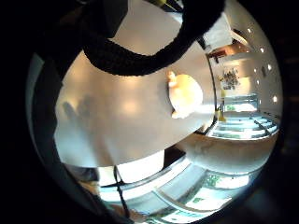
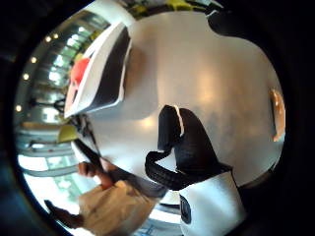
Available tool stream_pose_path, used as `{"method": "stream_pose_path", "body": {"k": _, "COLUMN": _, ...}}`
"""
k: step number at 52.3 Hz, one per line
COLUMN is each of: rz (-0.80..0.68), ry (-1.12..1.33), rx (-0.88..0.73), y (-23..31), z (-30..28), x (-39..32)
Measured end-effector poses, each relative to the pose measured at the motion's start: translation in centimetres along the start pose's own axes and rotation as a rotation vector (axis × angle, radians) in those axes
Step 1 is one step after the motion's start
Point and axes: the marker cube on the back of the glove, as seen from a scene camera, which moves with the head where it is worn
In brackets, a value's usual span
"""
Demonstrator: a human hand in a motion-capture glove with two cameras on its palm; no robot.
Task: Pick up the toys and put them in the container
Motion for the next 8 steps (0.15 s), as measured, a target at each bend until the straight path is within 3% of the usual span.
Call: {"method": "stream_pose_path", "body": {"k": 8, "rz": -0.003, "ry": -0.001, "rx": 0.019, "y": -0.2, "z": -0.57, "x": -0.01}}
